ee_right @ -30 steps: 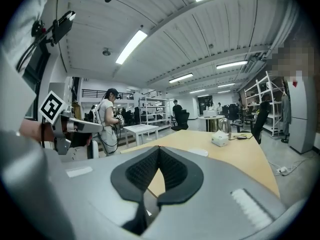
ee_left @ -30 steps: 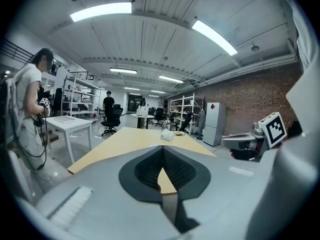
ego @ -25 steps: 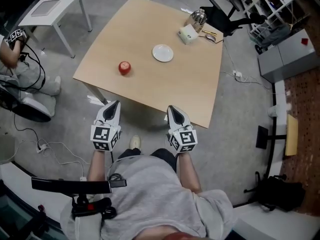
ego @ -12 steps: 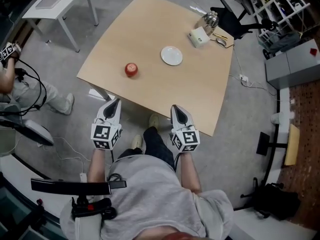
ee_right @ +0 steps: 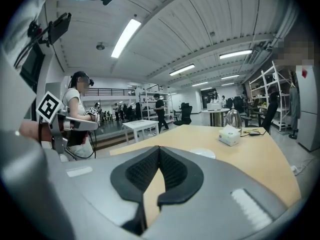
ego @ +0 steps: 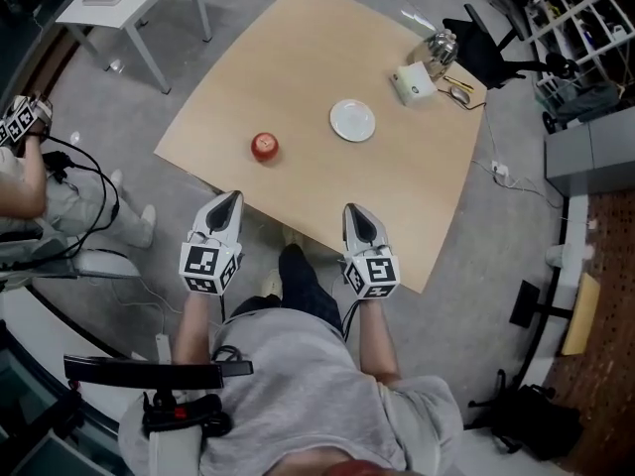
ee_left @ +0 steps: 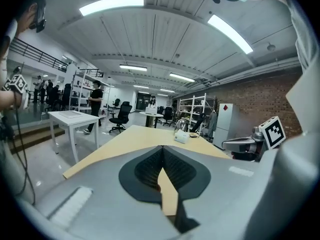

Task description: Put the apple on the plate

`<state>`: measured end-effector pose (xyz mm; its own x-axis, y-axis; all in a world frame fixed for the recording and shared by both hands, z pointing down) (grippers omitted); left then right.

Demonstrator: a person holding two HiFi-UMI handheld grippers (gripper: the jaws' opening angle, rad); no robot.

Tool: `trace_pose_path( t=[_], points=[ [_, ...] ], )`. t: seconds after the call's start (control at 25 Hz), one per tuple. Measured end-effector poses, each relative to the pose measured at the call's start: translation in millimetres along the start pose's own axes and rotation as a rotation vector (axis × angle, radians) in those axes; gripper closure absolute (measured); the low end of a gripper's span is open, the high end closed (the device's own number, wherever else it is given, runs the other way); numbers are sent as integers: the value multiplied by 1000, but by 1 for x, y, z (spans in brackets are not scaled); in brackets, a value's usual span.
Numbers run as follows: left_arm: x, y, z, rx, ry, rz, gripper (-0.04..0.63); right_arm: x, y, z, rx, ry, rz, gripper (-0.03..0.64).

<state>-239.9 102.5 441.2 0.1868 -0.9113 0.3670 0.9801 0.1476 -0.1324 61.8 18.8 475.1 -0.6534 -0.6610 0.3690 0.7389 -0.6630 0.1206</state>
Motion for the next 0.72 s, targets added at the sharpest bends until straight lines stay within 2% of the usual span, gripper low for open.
trace_pose_path(
  t=[0.12,0.4,0.56,0.72],
  points=[
    [14,-2,3,-4,-1,-4,575,12,12,-1,0,-5,-10,611],
    [62,-13,13,-17,-66,-37,575,40,40,5,23,-48,-24,611],
    [75,-16,16,37,-106,-80,575,42,44,3,26,-67,-35,611],
    [102,-27,28,52,-141,-95,575,59,54,11,32,-87,-39,611]
  ],
)
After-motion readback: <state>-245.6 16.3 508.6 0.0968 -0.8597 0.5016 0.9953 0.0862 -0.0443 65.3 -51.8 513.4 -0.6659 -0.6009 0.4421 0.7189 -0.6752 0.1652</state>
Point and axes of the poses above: the fingertips, and each gripper's own axes: x forward along the fingers, y to its right, z out of its underside, the point moved 9 cm from there along -x, backward along the fingers, and after that the axes turned 6 degrees about -y, right-handed, at the moved point
